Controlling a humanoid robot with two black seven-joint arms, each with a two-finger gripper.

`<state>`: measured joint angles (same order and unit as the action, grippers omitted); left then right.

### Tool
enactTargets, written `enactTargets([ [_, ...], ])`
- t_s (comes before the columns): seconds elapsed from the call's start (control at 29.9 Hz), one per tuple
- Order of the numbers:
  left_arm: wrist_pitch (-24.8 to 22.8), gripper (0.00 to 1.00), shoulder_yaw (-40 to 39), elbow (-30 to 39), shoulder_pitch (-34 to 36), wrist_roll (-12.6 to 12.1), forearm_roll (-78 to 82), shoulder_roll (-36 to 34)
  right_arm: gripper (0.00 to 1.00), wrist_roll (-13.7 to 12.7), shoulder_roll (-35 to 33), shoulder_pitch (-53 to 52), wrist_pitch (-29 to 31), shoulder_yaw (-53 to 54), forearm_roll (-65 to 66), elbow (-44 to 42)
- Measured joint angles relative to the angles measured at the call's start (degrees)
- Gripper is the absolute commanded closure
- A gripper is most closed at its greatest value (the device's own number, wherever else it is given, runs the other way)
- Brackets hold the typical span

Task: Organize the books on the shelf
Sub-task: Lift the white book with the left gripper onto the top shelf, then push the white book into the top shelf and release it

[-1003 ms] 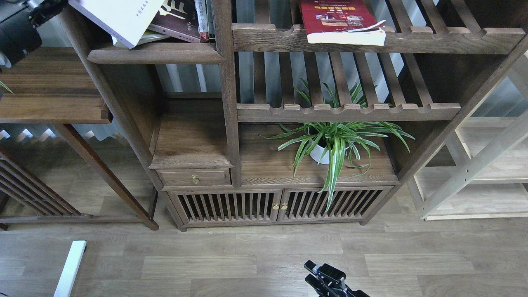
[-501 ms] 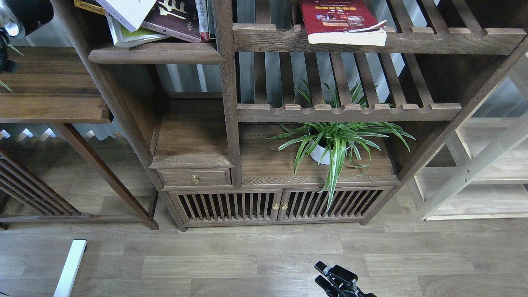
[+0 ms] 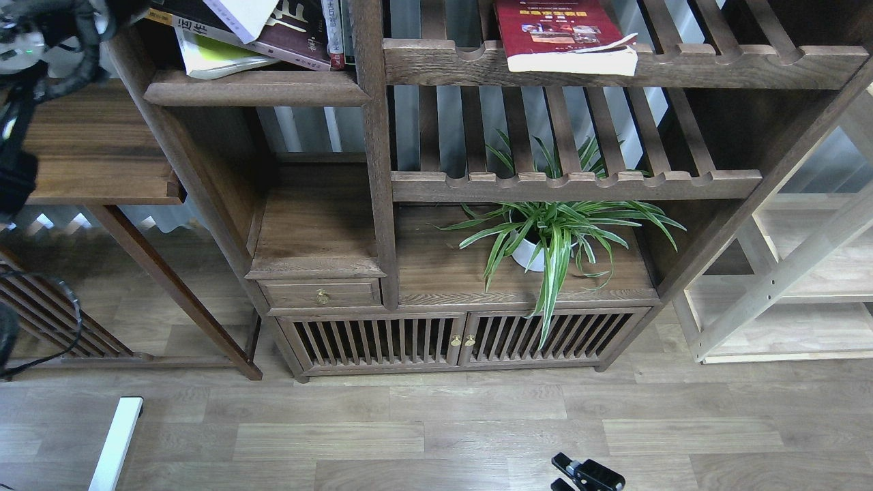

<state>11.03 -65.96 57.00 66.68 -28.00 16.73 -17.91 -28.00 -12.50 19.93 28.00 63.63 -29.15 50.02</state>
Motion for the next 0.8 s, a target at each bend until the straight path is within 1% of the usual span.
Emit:
enactTargets([
  [0.1, -0.1, 0.81, 0.3, -2.2, 1.1, 0.0, 1.8, 2.8, 0.45, 0.0, -0.1, 0.3, 0.0, 0.0, -0.3, 0.0],
  [0.2, -0.1, 0.81, 0.3, -3.9, 1.9, 0.0, 2.7, 4.1, 0.45, 0.0, -0.1, 0.6, 0.0, 0.0, -0.5, 0.0],
  [0.64, -0.3, 0.81, -1.4, -6.0, 2.3, 0.0, 4.2, 3.9, 0.45, 0.0, 0.0, 1.1, 0.0, -2.3, -1.7, 0.0],
  [0.74, -1.0, 0.81, -1.8, -7.4, 2.0, 0.0, 4.2, 3.8, 0.45, 0.0, -0.4, 1.2, 0.0, -2.3, -2.1, 0.0],
  [0.8, -2.3, 0.79, -1.8, -8.9, 1.9, 0.0, 4.2, 3.9, 0.45, 0.0, -1.0, 1.3, 0.0, -2.4, -2.7, 0.0],
])
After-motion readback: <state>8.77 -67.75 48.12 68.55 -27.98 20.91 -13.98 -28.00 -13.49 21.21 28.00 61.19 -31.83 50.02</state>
